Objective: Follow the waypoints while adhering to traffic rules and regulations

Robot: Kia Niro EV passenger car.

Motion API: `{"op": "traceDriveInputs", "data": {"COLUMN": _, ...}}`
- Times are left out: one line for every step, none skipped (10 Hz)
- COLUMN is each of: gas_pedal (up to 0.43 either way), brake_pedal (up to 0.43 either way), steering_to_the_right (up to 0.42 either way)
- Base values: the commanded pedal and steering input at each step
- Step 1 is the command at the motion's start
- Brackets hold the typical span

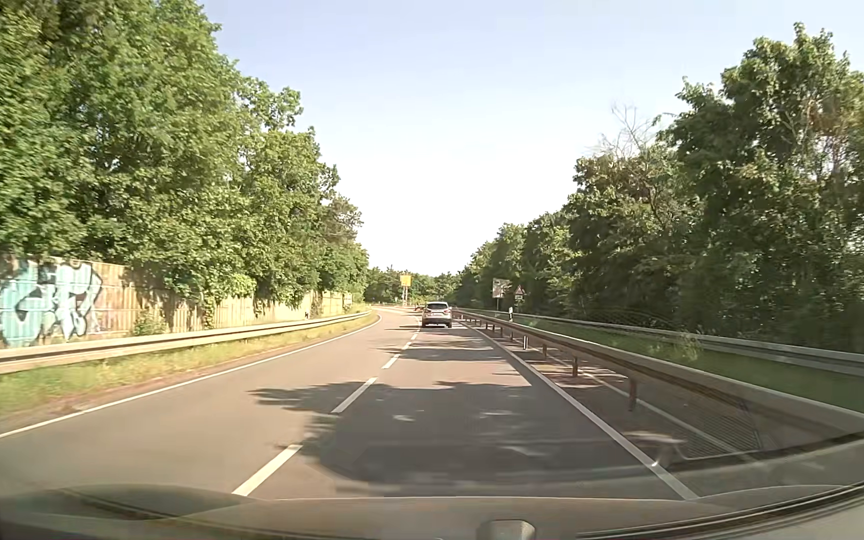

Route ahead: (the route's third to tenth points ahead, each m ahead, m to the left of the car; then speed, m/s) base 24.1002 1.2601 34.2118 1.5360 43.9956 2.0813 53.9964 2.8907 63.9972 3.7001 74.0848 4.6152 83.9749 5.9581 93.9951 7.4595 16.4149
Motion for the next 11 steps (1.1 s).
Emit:
{"op": "traceDriveInputs", "data": {"gas_pedal": 0.118, "brake_pedal": 0.03, "steering_to_the_right": -0.005}}
{"op": "traceDriveInputs", "data": {"gas_pedal": 0.118, "brake_pedal": 0.03, "steering_to_the_right": -0.006}}
{"op": "traceDriveInputs", "data": {"gas_pedal": 0.118, "brake_pedal": 0.03, "steering_to_the_right": -0.007}}
{"op": "traceDriveInputs", "data": {"gas_pedal": 0.118, "brake_pedal": 0.03, "steering_to_the_right": -0.008}}
{"op": "traceDriveInputs", "data": {"gas_pedal": 0.118, "brake_pedal": 0.03, "steering_to_the_right": -0.009}}
{"op": "traceDriveInputs", "data": {"gas_pedal": 0.118, "brake_pedal": 0.03, "steering_to_the_right": -0.009}}
{"op": "traceDriveInputs", "data": {"gas_pedal": 0.118, "brake_pedal": 0.03, "steering_to_the_right": -0.009}}
{"op": "traceDriveInputs", "data": {"gas_pedal": 0.118, "brake_pedal": 0.03, "steering_to_the_right": -0.009}}
{"op": "traceDriveInputs", "data": {"gas_pedal": 0.118, "brake_pedal": 0.03, "steering_to_the_right": -0.008}}
{"op": "traceDriveInputs", "data": {"gas_pedal": 0.118, "brake_pedal": 0.03, "steering_to_the_right": -0.009}}
{"op": "traceDriveInputs", "data": {"gas_pedal": 0.118, "brake_pedal": 0.03, "steering_to_the_right": -0.009}}
